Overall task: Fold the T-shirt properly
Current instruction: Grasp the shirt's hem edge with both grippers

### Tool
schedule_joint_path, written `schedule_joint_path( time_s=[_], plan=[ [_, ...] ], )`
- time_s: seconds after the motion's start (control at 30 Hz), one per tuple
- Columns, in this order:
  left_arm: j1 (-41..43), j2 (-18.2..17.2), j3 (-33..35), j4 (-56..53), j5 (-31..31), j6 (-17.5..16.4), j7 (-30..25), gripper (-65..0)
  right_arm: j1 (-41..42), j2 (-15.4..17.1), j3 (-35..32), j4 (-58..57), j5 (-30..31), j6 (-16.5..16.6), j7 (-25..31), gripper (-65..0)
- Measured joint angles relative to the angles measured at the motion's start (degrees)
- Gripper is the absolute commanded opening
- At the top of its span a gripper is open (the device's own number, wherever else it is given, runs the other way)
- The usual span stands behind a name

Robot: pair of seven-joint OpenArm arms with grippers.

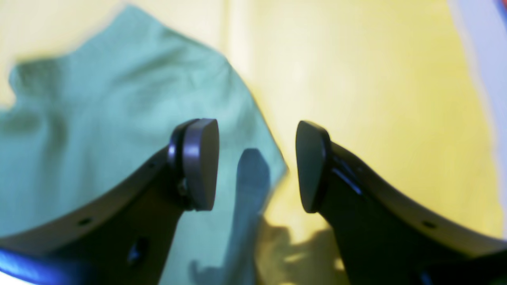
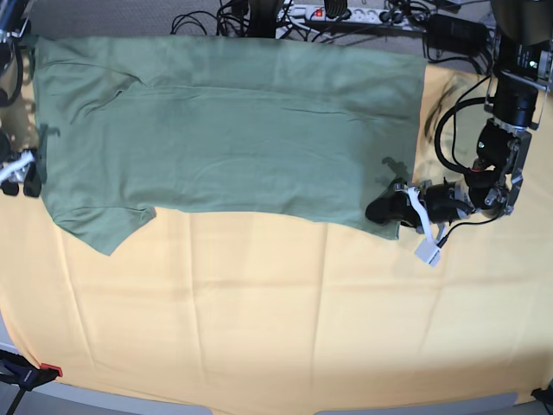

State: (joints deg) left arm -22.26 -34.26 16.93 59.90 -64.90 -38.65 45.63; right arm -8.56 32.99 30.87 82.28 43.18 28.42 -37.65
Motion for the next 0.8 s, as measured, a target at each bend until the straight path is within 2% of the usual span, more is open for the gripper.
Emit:
schedule_joint_path(
  time_s=[0.13, 0.23, 0.33, 0.37, 0.47, 0.53, 0.67, 0.8],
  plan=[
    [-0.1, 0.0, 0.0, 0.0, 0.2, 0.0, 0.0, -65.0, 9.9, 0.1, -2.3, -12.7, 3.3, 3.4, -3.5, -31.6],
    [-0.1, 0.0, 0.0, 0.0, 0.2, 0.0, 0.0, -65.0, 17.2, -0.1, -2.9, -22.7, 3.9, 4.2, -7.1, -31.6],
    [-0.1, 0.0, 0.0, 0.0, 0.3, 0.0, 0.0, -65.0, 23.3, 0.0, -2.8, -31.2, 4.4, 4.2, -8.0, -31.6],
    [-0.1, 0.0, 0.0, 0.0, 0.3, 0.0, 0.0, -65.0, 24.7, 0.2, -2.8, -33.4, 5.1, 5.3, -7.9, -31.6],
    [-0.1, 0.0, 0.0, 0.0, 0.3, 0.0, 0.0, -65.0, 27.3, 0.4, -2.6, -38.4, 9.3, 8.3, -11.0, -31.6],
    [-0.1, 0.0, 0.0, 0.0, 0.4, 0.0, 0.0, -65.0, 27.8, 0.5, -2.6, -39.2, 11.6, 10.2, -15.0, -31.6],
    [-0.1, 0.0, 0.0, 0.0, 0.4, 0.0, 0.0, -65.0, 27.8, 0.3, -3.5, -39.2, 16.4, 11.1, -20.9, -31.6],
    [-0.1, 0.0, 0.0, 0.0, 0.4, 0.0, 0.0, -65.0, 27.9, 0.7, -7.1, -39.2, 18.4, 11.3, -21.6, -32.1]
  ],
)
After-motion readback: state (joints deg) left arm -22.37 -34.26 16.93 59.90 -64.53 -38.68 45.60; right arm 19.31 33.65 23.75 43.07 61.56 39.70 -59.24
